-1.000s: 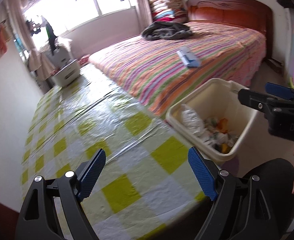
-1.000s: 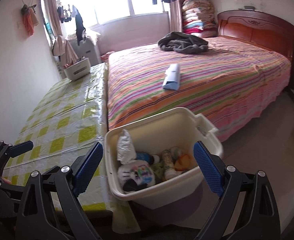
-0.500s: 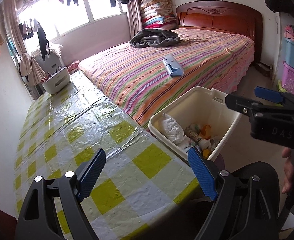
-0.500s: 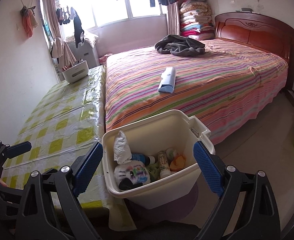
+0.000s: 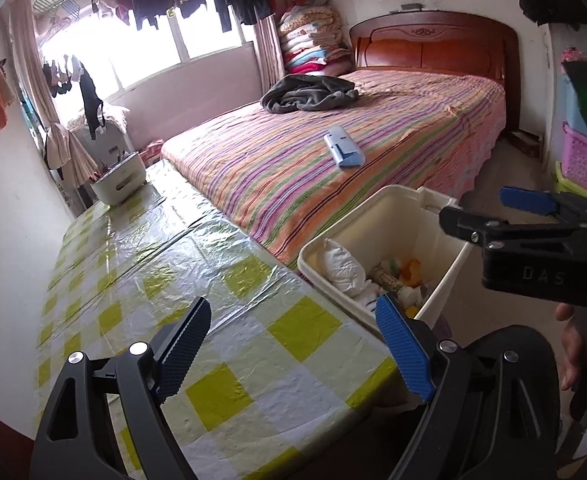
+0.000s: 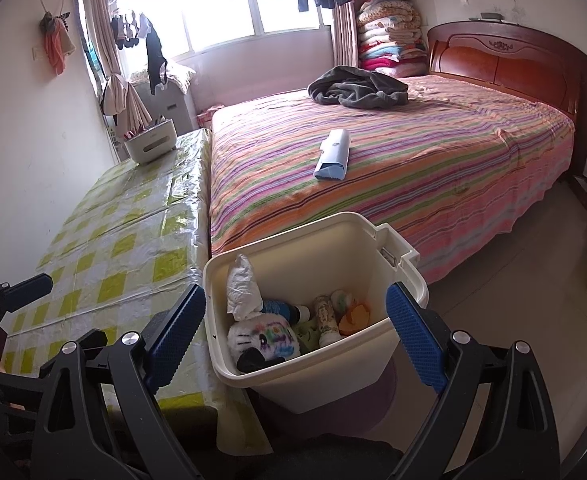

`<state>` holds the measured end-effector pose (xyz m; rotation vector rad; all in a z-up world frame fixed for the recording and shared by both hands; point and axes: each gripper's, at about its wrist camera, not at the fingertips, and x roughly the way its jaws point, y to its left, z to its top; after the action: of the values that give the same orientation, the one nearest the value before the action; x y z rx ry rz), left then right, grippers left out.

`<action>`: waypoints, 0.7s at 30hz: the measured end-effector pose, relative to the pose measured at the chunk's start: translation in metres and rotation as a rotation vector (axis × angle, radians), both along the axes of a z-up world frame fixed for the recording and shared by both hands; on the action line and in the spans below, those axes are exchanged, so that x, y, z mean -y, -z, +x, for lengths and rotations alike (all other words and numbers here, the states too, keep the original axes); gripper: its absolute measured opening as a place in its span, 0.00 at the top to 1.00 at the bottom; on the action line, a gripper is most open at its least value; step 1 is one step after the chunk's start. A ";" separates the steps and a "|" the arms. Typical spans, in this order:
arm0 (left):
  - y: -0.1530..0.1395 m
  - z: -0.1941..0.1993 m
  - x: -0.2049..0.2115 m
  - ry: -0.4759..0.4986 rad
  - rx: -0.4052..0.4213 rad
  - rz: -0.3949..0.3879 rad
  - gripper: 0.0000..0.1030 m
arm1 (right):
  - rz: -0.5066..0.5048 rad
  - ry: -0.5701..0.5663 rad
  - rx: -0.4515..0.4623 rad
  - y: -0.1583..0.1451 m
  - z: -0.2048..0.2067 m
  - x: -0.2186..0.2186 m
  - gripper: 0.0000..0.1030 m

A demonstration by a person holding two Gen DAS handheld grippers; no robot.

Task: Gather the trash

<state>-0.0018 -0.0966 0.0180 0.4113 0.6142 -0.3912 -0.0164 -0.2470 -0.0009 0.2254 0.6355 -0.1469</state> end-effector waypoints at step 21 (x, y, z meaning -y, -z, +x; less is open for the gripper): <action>0.010 0.006 -0.011 -0.080 -0.033 0.042 0.20 | -0.004 -0.026 -0.011 0.001 0.003 -0.008 0.12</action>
<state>0.0045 -0.0851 0.0077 0.4197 0.6703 -0.3096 -0.0131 -0.2394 -0.0022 0.2125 0.6488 -0.1243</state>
